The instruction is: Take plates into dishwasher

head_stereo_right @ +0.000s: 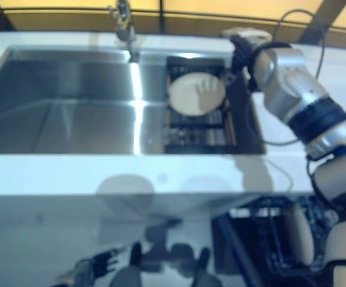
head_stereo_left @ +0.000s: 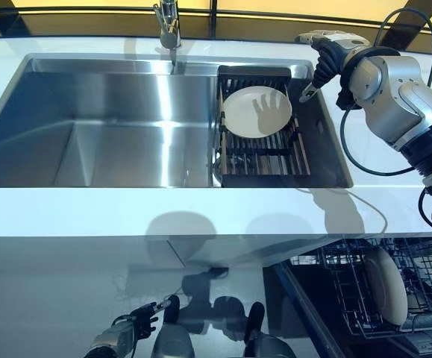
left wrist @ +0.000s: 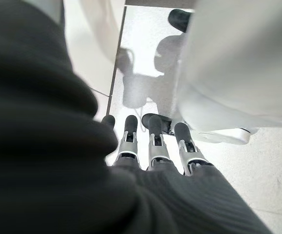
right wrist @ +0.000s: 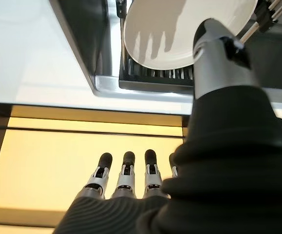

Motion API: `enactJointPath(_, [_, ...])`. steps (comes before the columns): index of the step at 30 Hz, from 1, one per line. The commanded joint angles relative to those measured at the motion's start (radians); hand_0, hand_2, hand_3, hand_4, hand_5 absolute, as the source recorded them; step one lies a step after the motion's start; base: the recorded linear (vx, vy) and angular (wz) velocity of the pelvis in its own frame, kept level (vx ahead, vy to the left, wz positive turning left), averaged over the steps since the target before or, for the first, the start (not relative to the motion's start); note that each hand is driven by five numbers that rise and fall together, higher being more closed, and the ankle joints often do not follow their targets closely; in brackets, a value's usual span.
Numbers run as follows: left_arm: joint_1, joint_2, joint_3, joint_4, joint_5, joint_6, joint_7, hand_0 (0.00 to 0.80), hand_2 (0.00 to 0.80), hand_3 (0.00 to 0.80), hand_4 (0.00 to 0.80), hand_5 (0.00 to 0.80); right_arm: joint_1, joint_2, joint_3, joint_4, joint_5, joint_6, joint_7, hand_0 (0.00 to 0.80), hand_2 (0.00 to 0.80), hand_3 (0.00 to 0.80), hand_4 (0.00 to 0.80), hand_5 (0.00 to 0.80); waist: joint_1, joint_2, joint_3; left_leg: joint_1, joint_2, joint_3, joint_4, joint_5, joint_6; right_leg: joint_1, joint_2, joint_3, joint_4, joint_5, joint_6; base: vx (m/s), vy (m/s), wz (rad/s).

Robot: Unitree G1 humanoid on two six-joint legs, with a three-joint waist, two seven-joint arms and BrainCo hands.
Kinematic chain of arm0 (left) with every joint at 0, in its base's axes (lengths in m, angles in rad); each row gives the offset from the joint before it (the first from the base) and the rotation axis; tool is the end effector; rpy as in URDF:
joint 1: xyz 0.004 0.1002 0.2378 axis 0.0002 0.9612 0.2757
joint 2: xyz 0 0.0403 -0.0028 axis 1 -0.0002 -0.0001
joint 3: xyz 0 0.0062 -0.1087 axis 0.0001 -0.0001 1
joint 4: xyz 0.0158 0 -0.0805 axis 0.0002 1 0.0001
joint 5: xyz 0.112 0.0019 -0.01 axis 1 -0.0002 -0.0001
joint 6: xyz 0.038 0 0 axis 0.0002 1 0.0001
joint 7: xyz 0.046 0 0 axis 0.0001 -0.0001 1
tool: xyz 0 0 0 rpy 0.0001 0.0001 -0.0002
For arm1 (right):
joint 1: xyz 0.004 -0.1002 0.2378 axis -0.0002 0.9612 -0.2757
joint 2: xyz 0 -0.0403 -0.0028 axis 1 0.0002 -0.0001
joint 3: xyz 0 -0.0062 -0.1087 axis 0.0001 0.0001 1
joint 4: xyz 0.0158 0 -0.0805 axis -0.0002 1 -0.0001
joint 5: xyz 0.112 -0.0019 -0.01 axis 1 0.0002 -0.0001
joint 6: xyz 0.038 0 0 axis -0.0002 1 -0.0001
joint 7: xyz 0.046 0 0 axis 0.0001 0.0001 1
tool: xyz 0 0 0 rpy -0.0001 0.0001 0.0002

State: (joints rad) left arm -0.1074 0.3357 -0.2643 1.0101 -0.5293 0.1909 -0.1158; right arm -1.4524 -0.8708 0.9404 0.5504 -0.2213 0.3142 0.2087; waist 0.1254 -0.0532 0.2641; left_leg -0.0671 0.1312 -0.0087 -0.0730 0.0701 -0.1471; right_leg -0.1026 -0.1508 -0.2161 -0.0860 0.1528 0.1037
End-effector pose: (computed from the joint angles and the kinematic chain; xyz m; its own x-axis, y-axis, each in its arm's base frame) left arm 0.1444 0.2345 -0.1038 0.4584 -0.0056 -0.8887 -0.1108 0.9918 -0.0633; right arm 0.3565 -0.1848 0.3268 0.9895 0.0817 0.1189 0.1177 0.0200 -0.9929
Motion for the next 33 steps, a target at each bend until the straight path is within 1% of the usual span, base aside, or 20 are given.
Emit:
enactJointPath(1, [-0.039,0.032,-0.015,-0.010,-0.034,0.007,0.012,0.000,0.000,0.000,0.000,0.000,-0.149,-0.015,0.049,0.059,0.040,0.018,-0.033,0.000,0.000,0.000,0.000,0.000,0.006,-0.041,0.047,-0.050,-0.065,0.011,-0.014,0.049,0.064,0.016,-0.034,0.021,-0.001,0.009,0.042,-0.065,0.010,0.06])
enactJointPath(8, [-0.037,0.035,-0.016,-0.024,-0.026,0.002,0.005,0.000,0.000,0.000,0.000,0.000,-0.129,0.017,0.050,0.045,0.041,-0.014,0.005,0.000,0.000,0.000,0.000,0.000,0.017,-0.043,0.052,-0.056,-0.072,0.006,-0.014,0.050,0.065,0.013,-0.040,0.006,-0.001,0.012,0.045,-0.020,0.004,0.03])
enactJointPath(12, [-0.043,0.032,-0.013,-0.017,-0.024,-0.004,0.003,0.000,0.000,0.000,0.000,0.000,-0.101,0.037,0.033,0.005,-0.022,-0.018,0.040,0.000,0.000,0.000,0.000,0.000,0.016,-0.046,0.050,-0.055,-0.072,0.009,-0.014,0.049,0.066,0.013,-0.042,0.005,-0.001,0.013,0.048,0.000,0.000,0.00])
enactJointPath(20, [-0.036,0.023,-0.006,-0.022,-0.024,-0.010,0.011,0.000,0.000,0.000,0.000,0.000,-0.045,0.058,0.017,-0.111,-0.214,-0.053,0.073,0.000,0.000,0.000,0.000,0.000,0.015,-0.050,0.046,-0.044,-0.068,0.015,-0.014,0.047,0.068,0.019,-0.042,0.008,-0.001,0.013,0.053,0.000,0.000,0.00])
enactJointPath(25, [-0.027,0.016,0.009,-0.039,-0.021,-0.005,0.020,0.000,0.000,0.000,0.000,0.000,-0.008,0.049,0.010,-0.230,-0.388,-0.108,0.108,0.000,0.000,0.000,0.000,0.000,0.012,-0.054,0.045,-0.043,-0.068,0.019,-0.014,0.045,0.069,0.019,-0.039,0.007,-0.001,0.010,0.056,0.000,0.000,0.00])
enactJointPath(29, [-0.027,0.012,0.012,-0.044,-0.032,-0.004,0.029,0.000,0.000,0.000,0.000,0.000,0.011,0.029,0.022,-0.325,-0.467,-0.121,0.164,0.000,0.000,0.000,0.000,0.000,0.009,-0.056,0.043,-0.045,-0.067,0.026,-0.014,0.045,0.070,0.017,-0.038,0.009,-0.001,0.009,0.058,0.000,0.000,0.00])
enactJointPath(33, [-0.026,0.011,0.014,-0.049,-0.034,-0.006,0.031,0.000,0.000,0.000,0.000,0.000,0.041,0.018,0.026,-0.372,-0.496,-0.130,0.202,0.000,0.000,0.000,0.000,0.000,0.008,-0.056,0.046,-0.046,-0.067,0.028,-0.014,0.045,0.070,0.015,-0.036,0.010,-0.001,0.008,0.058,0.000,0.000,0.00])
